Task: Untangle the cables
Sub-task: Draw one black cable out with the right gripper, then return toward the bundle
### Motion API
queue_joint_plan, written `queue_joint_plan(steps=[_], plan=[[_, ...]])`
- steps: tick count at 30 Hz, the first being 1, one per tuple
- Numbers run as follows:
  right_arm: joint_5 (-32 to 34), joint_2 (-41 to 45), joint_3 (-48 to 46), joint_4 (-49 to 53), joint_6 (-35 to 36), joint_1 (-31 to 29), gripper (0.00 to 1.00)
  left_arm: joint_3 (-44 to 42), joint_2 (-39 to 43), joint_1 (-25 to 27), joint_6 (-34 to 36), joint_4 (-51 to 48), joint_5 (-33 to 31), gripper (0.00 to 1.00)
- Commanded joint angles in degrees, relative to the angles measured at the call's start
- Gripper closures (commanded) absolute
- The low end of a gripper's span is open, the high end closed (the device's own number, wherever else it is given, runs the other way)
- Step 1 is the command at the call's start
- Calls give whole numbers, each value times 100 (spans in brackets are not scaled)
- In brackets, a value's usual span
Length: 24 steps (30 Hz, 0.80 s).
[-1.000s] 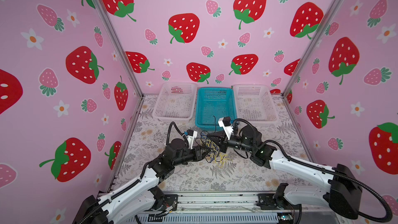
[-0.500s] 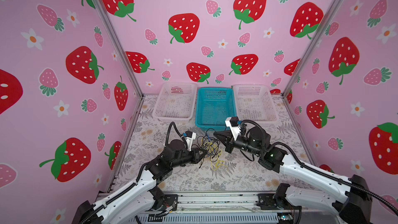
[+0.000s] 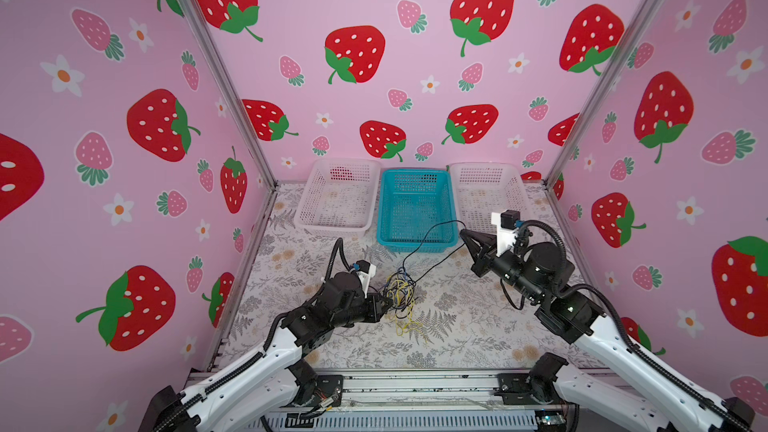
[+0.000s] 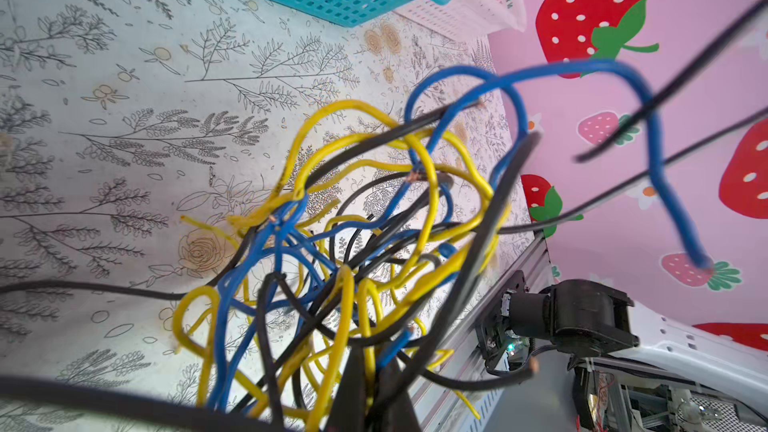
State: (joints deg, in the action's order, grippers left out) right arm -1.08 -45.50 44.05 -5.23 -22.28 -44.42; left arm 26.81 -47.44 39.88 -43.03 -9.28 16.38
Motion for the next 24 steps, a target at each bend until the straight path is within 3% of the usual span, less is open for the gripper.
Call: queue_joint_plan(steps=[1, 7, 17, 24], plan=[[401, 370, 424, 203, -27, 126, 100, -79, -96, -20, 114, -368, -355, 100], [947, 972, 978, 637, 136, 127, 100, -88, -311, -57, 110, -320, -425, 100], [1044, 1013, 1803, 1212, 469, 122, 100, -26, -584, -125, 57, -397, -682, 100], [184, 591, 1808, 1453, 251, 126, 100, -167, -688, -218, -97, 102, -298, 100]])
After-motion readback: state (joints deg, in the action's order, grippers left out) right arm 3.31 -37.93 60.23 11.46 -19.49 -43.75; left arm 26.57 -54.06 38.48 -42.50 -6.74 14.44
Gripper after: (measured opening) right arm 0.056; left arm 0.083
